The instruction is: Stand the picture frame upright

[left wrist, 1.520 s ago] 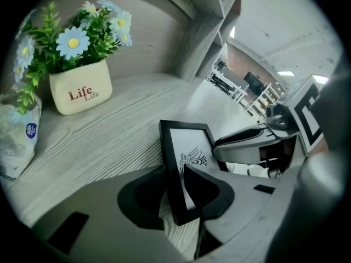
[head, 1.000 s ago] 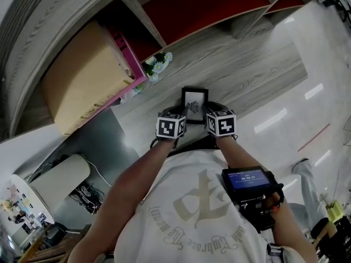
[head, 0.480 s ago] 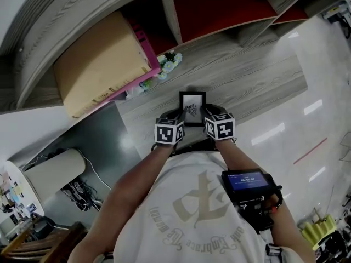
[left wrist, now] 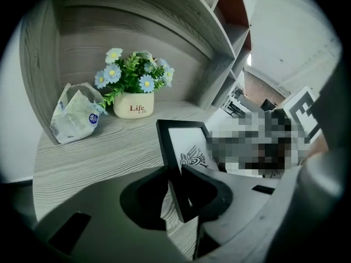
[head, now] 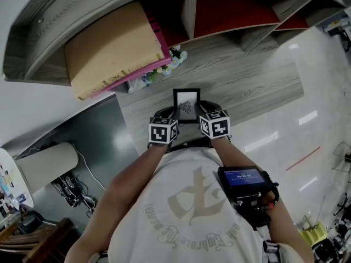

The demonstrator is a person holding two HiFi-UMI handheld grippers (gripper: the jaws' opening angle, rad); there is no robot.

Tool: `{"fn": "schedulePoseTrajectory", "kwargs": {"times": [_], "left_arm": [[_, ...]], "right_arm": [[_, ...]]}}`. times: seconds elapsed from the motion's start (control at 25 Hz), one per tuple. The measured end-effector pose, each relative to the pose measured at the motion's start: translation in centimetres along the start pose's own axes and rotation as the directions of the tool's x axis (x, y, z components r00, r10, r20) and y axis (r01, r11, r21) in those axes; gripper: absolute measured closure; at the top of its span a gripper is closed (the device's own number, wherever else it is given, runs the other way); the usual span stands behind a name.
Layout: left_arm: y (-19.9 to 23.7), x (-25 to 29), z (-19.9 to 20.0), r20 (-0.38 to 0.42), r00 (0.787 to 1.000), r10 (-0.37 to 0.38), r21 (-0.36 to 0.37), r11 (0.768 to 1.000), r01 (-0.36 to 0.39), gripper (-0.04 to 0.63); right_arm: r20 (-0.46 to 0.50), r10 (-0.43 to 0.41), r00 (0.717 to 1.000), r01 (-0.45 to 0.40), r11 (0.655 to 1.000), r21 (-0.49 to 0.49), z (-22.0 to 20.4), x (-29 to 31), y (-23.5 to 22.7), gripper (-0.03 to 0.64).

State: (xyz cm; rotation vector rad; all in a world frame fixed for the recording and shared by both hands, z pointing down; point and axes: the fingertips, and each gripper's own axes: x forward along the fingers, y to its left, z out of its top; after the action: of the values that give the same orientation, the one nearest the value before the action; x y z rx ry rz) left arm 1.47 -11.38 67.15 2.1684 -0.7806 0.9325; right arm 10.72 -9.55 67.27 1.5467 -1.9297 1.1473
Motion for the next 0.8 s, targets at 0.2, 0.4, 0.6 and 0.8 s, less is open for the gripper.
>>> {"fn": "schedulePoseTrajectory", "kwargs": {"times": [0.2,0.4,0.6,0.8], "left_arm": [[1.2,-1.2,-0.2,0.04,0.999,0.034,-0.015,0.999,-0.034,0.502],[2.5,-3.0,-0.7,0.07,0.996,0.063,-0.039,0.997,-0.061,0.502],[4.4,-4.9,-1.5,0.098,0.991,0.093,-0.073,0.994,-0.087,0.503],[6.0,-6.6,-2.2,0.127,0.983,0.135,-0.115,0.986,-0.121,0.503]], "right_arm": [[0.01,0.025,1.0,-0.024,0.998,-0.055,0.7,0.3,1.7,0.523],[0.009,0.049,0.999,-0.047,0.993,-0.106,1.3,0.4,4.0,0.523],[0.005,0.077,0.997,-0.076,0.986,-0.152,1.4,1.1,6.7,0.523],[-0.012,0.113,0.994,-0.113,0.971,-0.21,1.7,1.8,9.0,0.525]]}}
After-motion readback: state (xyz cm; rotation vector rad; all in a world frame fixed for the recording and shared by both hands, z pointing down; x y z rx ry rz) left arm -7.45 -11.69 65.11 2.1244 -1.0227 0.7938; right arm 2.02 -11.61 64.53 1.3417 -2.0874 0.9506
